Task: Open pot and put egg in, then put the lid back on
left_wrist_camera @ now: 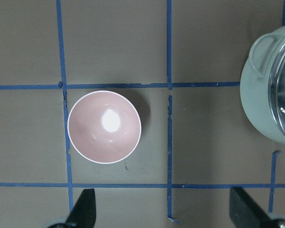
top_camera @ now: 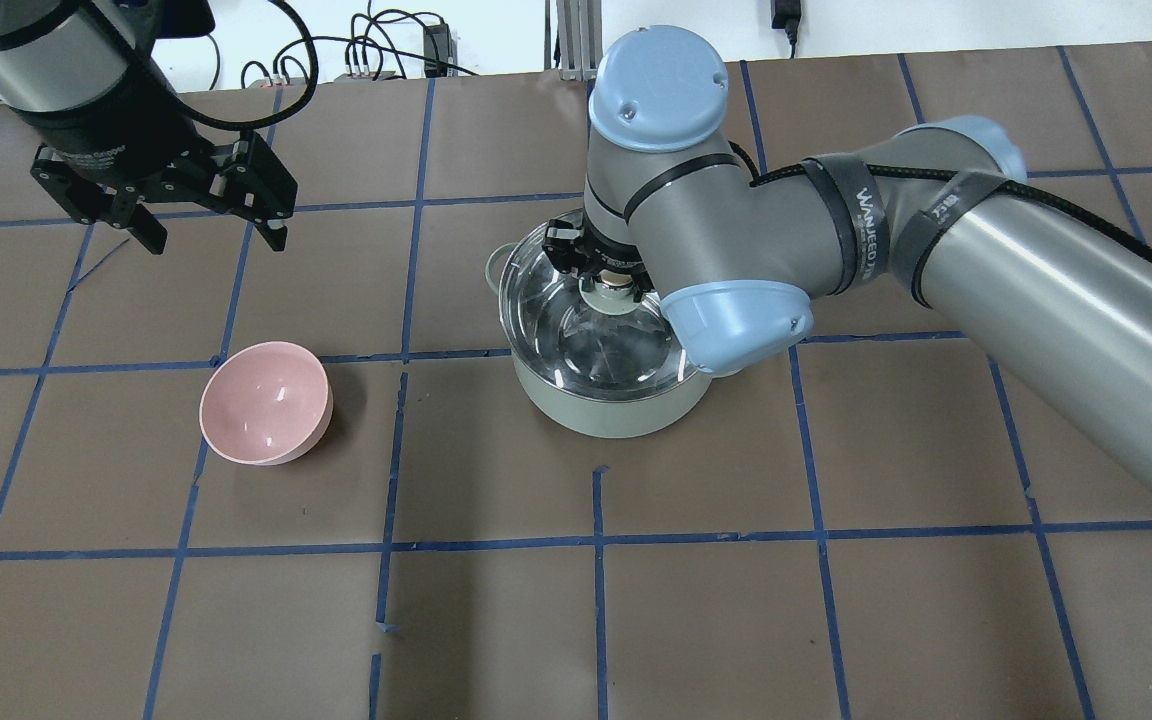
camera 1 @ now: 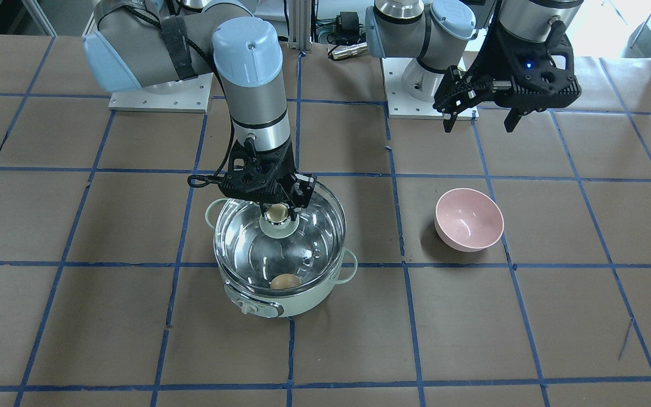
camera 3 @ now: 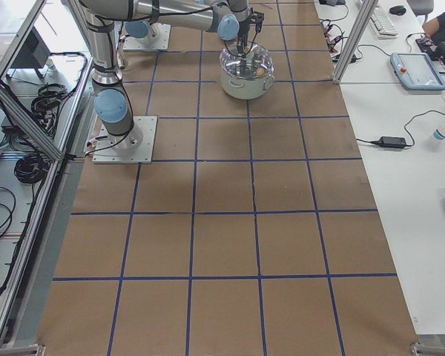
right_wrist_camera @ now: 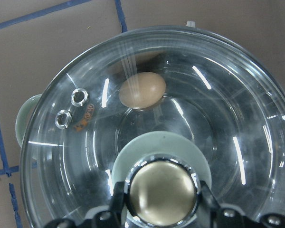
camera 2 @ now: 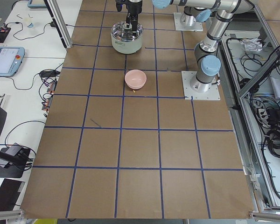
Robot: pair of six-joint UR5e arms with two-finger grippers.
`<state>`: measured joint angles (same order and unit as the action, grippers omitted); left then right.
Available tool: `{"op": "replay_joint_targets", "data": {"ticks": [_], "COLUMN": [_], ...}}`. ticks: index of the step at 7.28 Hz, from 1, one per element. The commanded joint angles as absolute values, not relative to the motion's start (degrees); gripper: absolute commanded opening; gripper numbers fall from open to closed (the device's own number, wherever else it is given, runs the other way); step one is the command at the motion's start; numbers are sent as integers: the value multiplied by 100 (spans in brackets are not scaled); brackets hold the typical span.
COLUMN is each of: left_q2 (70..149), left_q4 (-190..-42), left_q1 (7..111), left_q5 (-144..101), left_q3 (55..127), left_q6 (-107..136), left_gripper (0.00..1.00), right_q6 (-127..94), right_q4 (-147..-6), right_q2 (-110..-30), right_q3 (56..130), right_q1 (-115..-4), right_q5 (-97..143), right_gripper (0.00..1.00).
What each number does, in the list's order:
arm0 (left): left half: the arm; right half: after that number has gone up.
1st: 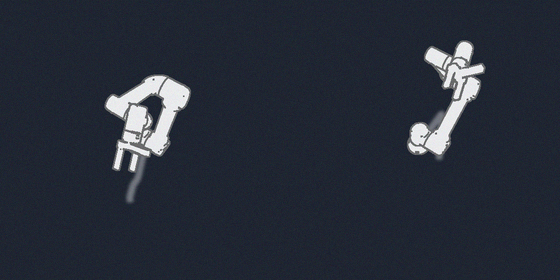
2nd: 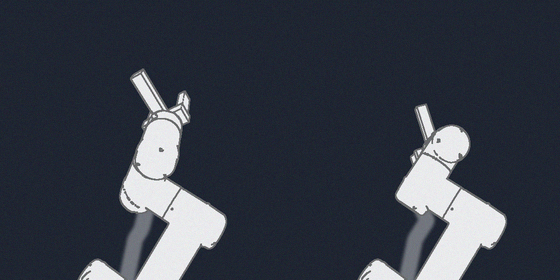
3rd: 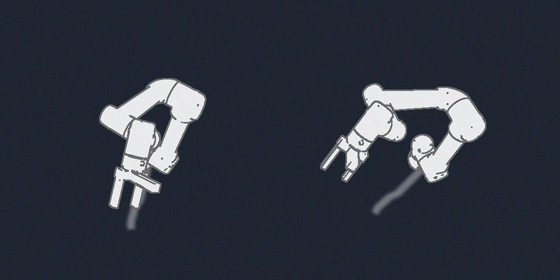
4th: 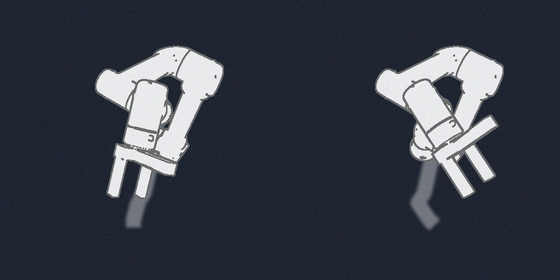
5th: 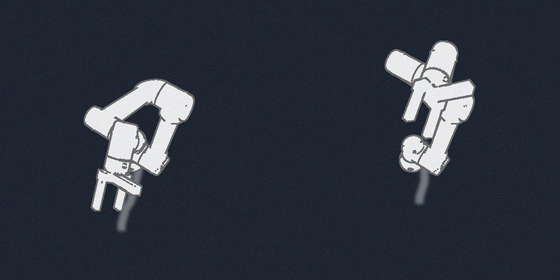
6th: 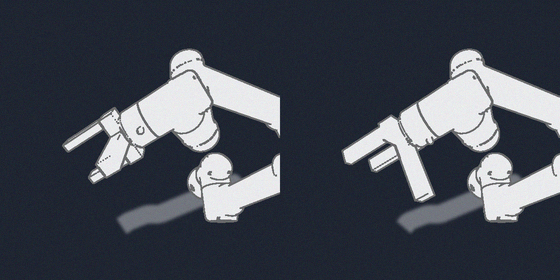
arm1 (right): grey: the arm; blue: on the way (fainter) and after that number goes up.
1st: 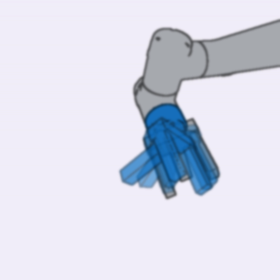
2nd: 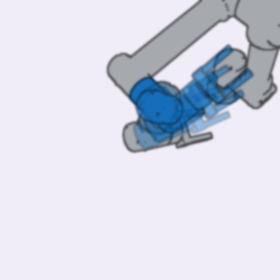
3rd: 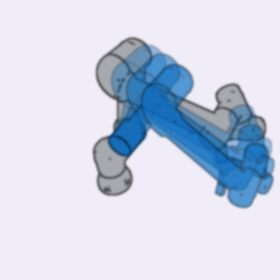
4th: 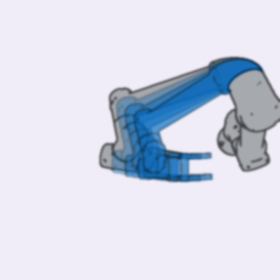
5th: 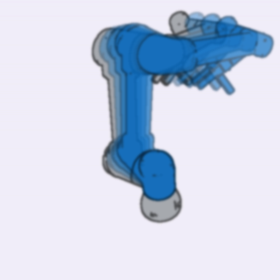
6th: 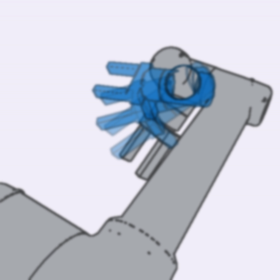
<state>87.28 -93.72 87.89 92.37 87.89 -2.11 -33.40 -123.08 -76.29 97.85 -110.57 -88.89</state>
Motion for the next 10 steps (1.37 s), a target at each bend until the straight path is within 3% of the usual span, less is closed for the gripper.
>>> {"op": "replay_joint_targets", "data": {"ticks": [1, 4, 7, 10], "left_q2": [8728, 8728, 8728, 8728], "left_q4": [-9369, -9369, -9369, -9369], "left_q1": [8789, 8798, 8798, 8798], "left_q5": [9237, 9237, 9237, 9237], "left_q3": [8798, 8798, 8798, 8798], "left_q6": [-202, -202, -202, -202], "left_gripper": [100, 100, 100, 100], "right_q6": [-3340, -3357, -3079, -2111], "right_q4": [-12305, -12313, -12340, -12182], "right_q2": [-7629, -7629, -7664, -8120], "right_q3": [9791, 9791, 9739, 9738], "right_q1": [-11057, -11057, -11004, -10277], "right_q5": [-8912, -8921, -8938, -9185], "right_gripper": [51, 63, 68, 98]}}
